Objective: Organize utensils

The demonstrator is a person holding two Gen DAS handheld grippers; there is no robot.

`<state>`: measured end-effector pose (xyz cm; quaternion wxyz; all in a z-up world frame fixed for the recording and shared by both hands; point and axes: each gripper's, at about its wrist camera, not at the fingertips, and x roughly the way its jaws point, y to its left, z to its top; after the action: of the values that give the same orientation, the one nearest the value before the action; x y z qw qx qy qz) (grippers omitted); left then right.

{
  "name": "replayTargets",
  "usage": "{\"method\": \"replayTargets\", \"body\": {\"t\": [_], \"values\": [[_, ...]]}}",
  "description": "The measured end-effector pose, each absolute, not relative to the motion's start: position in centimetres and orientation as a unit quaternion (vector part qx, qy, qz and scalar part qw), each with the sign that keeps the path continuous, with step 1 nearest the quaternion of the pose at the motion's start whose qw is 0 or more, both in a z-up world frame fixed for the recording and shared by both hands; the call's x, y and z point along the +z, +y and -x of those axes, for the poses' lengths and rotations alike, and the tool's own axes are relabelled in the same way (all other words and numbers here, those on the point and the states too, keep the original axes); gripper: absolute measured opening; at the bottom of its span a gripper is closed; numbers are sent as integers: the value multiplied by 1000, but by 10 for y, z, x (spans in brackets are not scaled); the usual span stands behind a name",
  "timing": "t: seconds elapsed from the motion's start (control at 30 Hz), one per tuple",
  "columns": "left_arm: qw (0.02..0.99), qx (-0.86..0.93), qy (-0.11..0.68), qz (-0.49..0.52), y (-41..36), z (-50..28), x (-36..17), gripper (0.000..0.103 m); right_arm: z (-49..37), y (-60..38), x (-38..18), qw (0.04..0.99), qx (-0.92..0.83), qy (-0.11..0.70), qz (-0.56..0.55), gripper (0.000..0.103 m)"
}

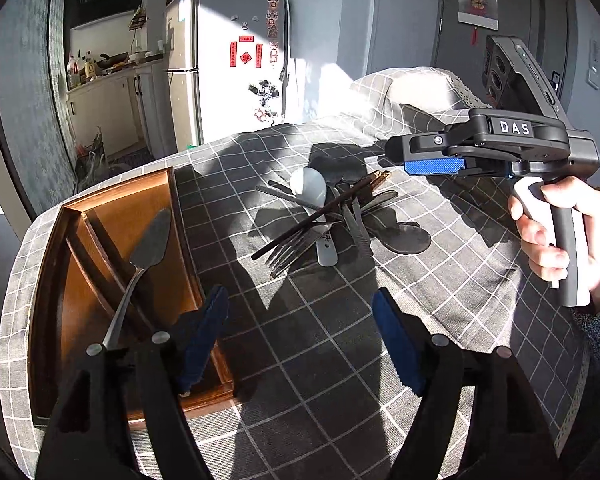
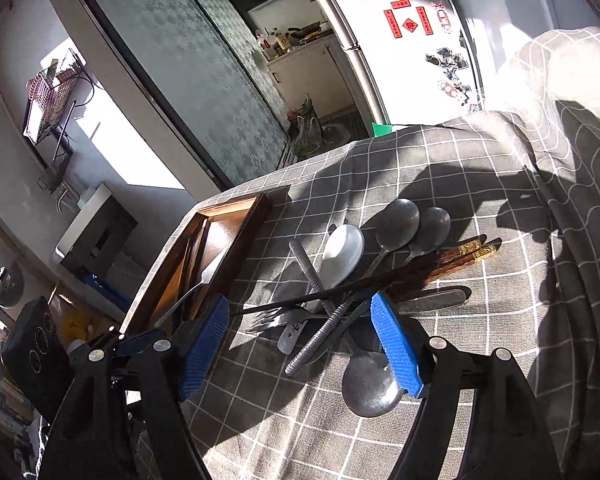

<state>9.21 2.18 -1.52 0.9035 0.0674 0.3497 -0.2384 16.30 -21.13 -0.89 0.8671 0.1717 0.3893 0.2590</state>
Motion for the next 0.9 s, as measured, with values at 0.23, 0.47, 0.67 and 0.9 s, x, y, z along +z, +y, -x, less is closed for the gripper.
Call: {"method": "replayTargets", "body": {"t": [0.23, 0.47, 0.67, 0.9], "values": [[895, -225, 378, -78, 8, -137, -40, 59, -178, -225, -37, 861, 268, 387, -191, 75], [901, -193, 377, -90, 13, -164, -38, 53, -178, -230, -43, 859, 273, 386, -195, 75], [883, -211, 409, -92, 8, -178, -43, 53, -175, -232, -43, 855, 278, 385, -206, 75], [871, -239, 412, -118, -4, -165, -45, 15, -174, -239, -46, 852, 274, 387, -221, 75]]}}
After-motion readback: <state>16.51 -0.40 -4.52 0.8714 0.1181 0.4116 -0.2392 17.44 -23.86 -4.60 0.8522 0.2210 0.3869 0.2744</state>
